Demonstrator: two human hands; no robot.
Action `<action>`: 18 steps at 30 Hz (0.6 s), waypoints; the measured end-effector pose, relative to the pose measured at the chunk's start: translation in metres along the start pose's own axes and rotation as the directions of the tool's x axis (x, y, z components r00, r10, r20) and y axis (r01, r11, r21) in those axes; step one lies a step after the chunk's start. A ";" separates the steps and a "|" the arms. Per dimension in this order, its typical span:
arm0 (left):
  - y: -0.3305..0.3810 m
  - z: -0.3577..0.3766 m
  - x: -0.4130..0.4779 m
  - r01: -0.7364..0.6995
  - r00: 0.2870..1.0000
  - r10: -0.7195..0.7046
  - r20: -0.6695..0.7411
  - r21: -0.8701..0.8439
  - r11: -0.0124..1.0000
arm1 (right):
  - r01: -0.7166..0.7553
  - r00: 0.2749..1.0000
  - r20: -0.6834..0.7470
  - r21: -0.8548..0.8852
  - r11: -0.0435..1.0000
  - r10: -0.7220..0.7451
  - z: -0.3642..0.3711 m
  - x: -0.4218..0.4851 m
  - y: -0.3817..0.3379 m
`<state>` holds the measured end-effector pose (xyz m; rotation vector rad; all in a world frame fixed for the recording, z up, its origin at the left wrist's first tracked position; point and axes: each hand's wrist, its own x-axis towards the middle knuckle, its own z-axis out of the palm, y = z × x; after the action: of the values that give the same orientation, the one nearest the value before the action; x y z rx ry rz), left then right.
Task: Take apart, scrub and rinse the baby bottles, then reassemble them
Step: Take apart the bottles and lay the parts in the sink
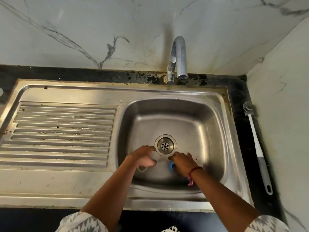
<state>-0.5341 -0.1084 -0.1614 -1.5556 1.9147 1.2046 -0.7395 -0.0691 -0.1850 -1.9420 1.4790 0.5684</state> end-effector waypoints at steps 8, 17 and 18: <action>0.045 0.030 0.033 -0.078 0.996 0.068 0.050 0.220 0.972 | 0.012 0.999 0.044 -0.190 0.982 -0.004 0.020 0.001 -0.009; 0.046 0.049 0.029 -0.052 0.992 0.018 0.126 0.275 0.960 | 0.061 0.995 0.086 -0.168 0.984 -0.047 0.016 -0.002 -0.005; 0.044 0.051 0.028 -0.056 0.990 0.018 0.143 0.264 0.963 | 0.062 0.995 0.085 -0.170 0.984 -0.048 0.016 -0.002 -0.004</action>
<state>-0.5943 -0.0829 -0.1945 -1.2674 1.9305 0.9915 -0.7353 -0.0552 -0.1942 -2.0592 1.3604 0.7620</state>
